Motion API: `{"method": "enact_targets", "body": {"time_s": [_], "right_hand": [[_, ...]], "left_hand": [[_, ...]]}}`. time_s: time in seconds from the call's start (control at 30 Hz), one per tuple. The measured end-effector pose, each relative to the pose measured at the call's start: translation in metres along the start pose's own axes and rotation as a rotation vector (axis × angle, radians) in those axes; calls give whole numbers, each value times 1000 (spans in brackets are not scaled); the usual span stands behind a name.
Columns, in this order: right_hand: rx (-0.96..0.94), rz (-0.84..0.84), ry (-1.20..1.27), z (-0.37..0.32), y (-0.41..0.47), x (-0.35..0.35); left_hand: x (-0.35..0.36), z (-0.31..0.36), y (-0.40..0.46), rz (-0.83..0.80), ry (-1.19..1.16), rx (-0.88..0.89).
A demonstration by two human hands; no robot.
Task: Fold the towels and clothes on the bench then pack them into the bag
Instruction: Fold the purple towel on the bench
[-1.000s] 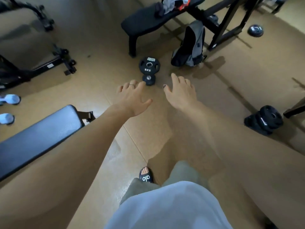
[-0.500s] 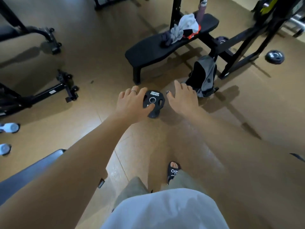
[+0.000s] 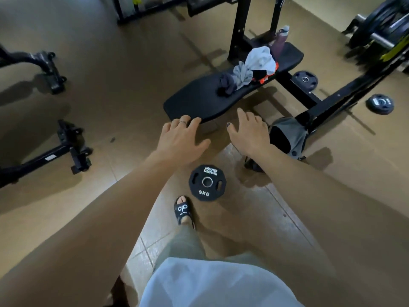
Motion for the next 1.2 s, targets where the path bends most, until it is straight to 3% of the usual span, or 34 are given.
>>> {"method": "enact_targets", "body": {"time_s": [0.37,0.63,0.9,1.2], "right_hand": [[178,19,54,-30,224,30],[113,9,62,10,414,70],[92,-92,65,77,558,157],[112,-139,10,116,651,339]], "left_hand": [[9,-72,256,-111,28,163],[54,-68,421,-136,22,72],[145,-47,557,-147,-37,-34],[334,-105,638,-201,-104,-57]]}}
Point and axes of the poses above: each hand's wrist, its own y-axis towards the middle knuckle, its own x-axis out of the palm, z = x × y, the point moved 1 cm from there along y, towards the middle knuckle, and after that the axes turned 12 degrees about z, right-handed, at the moved point
